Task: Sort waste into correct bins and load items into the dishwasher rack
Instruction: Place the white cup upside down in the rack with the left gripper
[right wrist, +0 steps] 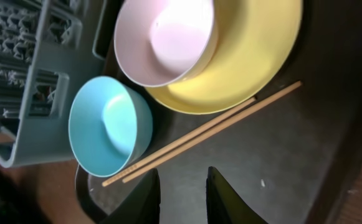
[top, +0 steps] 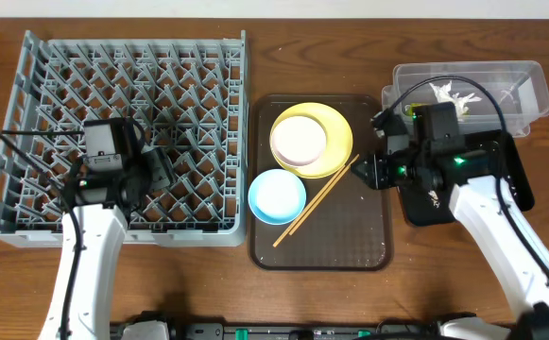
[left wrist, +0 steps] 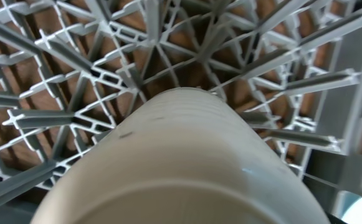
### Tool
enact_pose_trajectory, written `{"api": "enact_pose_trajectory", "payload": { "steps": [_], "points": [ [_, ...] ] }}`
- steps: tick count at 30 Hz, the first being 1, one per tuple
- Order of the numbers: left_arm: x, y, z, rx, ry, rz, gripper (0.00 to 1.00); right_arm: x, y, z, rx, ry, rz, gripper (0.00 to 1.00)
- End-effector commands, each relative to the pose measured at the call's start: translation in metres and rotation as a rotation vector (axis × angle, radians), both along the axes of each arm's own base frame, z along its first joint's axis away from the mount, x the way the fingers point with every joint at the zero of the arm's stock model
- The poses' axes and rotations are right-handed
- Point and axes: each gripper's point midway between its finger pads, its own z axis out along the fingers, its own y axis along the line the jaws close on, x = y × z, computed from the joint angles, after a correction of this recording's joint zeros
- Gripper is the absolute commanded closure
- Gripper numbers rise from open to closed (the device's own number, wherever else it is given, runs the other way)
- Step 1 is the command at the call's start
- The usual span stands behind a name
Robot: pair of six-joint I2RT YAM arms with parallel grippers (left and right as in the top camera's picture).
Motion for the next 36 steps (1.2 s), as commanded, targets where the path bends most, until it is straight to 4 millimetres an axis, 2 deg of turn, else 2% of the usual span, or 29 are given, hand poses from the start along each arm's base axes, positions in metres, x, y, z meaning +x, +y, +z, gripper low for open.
{"api": "enact_pose_trajectory", "payload": {
  "steps": [1,10,16,21,26,30,36],
  "points": [
    [0.003,0.009,-0.006,0.042,0.035,0.006,0.66,0.004,-0.002,0.021,-0.024,-0.085,0.005,0.77],
    [-0.004,0.006,-0.043,0.013,0.176,0.002,0.64,0.004,-0.008,0.028,-0.050,-0.113,-0.016,0.76],
    [-0.007,0.006,-0.049,0.010,0.205,0.002,0.36,0.004,-0.008,0.028,-0.051,-0.111,-0.016,0.74],
    [-0.008,0.006,-0.049,0.010,0.205,0.002,0.23,0.003,-0.008,0.027,-0.051,-0.110,-0.016,0.73],
    [-0.007,0.006,-0.044,0.012,0.189,0.002,0.16,0.003,-0.009,0.027,-0.054,-0.107,-0.017,0.71],
    [-0.006,0.006,-0.032,0.017,0.147,0.003,0.08,0.003,-0.011,0.026,-0.059,-0.105,-0.021,0.69],
    [-0.006,0.004,-0.006,0.015,0.059,-0.002,0.07,0.003,-0.011,0.026,-0.059,-0.105,-0.022,0.67]
  ]
}}
